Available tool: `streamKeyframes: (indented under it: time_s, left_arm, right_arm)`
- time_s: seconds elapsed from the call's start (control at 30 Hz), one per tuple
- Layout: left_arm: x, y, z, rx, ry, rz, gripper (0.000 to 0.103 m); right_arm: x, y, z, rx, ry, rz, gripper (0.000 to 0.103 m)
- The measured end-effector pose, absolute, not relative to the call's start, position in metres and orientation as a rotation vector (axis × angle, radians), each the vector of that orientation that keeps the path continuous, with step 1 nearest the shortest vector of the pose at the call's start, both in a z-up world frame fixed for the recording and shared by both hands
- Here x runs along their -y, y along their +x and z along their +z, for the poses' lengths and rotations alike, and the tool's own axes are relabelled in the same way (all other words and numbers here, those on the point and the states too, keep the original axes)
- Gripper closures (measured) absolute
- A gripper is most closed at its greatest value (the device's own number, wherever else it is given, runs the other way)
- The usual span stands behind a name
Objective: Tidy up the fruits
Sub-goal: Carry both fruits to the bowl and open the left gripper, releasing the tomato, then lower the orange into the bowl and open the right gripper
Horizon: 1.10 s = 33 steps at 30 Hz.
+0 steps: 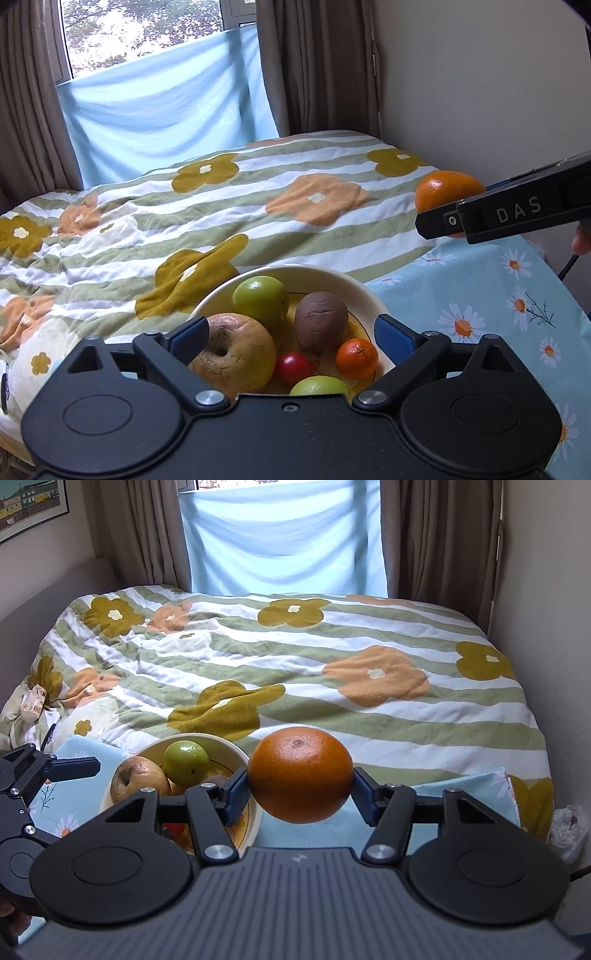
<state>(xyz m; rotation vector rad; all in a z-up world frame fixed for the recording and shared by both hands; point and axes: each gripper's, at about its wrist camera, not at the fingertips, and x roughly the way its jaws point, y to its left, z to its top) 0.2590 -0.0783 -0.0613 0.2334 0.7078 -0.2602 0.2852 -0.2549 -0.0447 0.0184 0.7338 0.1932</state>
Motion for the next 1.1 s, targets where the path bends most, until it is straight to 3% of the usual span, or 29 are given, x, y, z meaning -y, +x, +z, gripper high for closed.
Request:
streamKeyframes:
  time_s: [1.1]
  left_arm:
    - [0.005,0.226,-0.066,-0.74,0.151,-0.078,0.005]
  right_arm:
    - [0.159,0.303,-0.097,-0.874,-0.032,0.461,0.027]
